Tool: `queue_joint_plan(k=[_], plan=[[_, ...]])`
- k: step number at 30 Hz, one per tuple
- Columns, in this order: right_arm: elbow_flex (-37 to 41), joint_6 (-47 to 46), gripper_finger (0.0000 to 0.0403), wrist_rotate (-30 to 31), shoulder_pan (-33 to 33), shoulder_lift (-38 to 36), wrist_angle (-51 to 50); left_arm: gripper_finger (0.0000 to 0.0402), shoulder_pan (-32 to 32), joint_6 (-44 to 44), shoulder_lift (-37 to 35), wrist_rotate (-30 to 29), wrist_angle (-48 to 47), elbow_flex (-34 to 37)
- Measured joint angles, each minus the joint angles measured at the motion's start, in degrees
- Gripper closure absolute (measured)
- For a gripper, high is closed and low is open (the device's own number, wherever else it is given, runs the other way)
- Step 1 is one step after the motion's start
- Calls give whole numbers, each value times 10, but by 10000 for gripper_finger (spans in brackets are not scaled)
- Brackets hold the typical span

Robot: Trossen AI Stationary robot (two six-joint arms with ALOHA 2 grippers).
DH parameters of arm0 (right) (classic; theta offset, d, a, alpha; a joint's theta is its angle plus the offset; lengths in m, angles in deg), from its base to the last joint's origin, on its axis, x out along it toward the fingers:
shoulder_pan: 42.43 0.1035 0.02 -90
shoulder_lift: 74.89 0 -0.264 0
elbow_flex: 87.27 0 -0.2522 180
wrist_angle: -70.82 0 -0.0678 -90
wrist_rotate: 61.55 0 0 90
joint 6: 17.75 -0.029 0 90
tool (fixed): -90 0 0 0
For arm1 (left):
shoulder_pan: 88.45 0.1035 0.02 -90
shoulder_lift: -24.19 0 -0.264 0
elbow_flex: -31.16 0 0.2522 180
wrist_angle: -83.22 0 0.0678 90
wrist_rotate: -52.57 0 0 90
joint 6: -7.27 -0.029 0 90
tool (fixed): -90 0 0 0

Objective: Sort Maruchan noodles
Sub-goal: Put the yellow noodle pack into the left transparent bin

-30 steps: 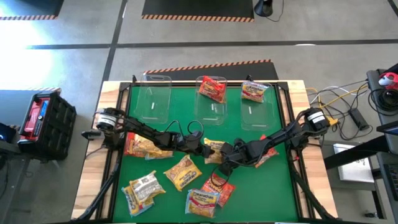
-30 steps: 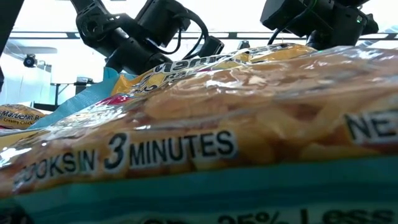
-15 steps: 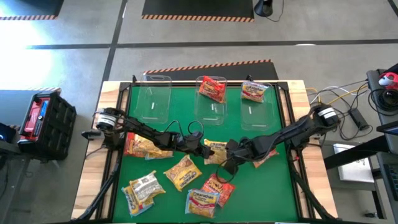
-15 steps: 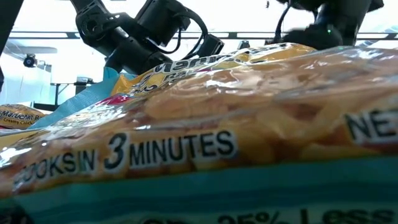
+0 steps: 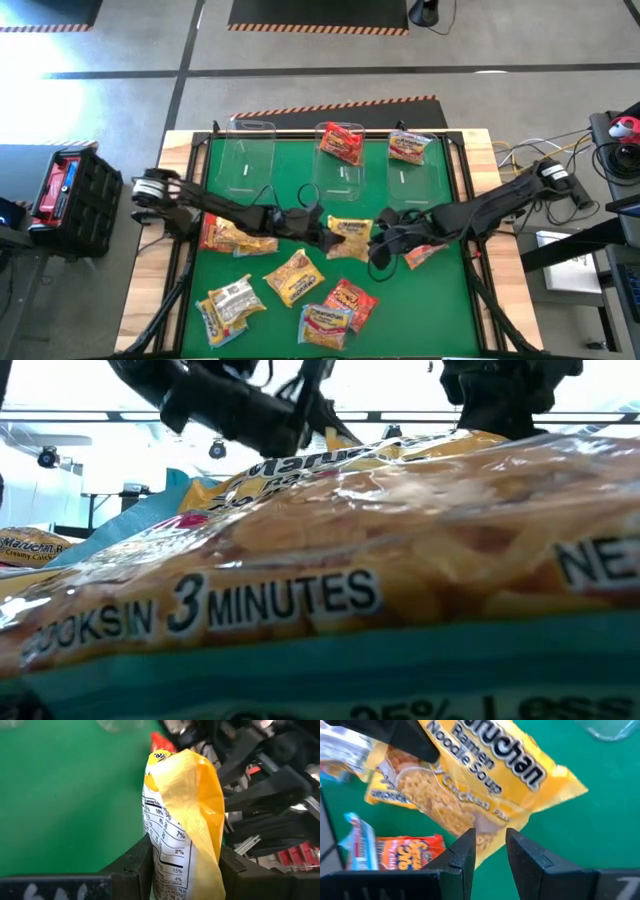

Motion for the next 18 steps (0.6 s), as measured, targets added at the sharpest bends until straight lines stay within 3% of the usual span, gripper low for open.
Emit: queue_joint_plan(k=[9,18], plan=[[0,-30,305,0,-2,-50,9,287,6,-50,-116,-88,-156,0],[0,-10,251,0,-43,-66,98,286,7,-95,-197,-176,-173,0]])
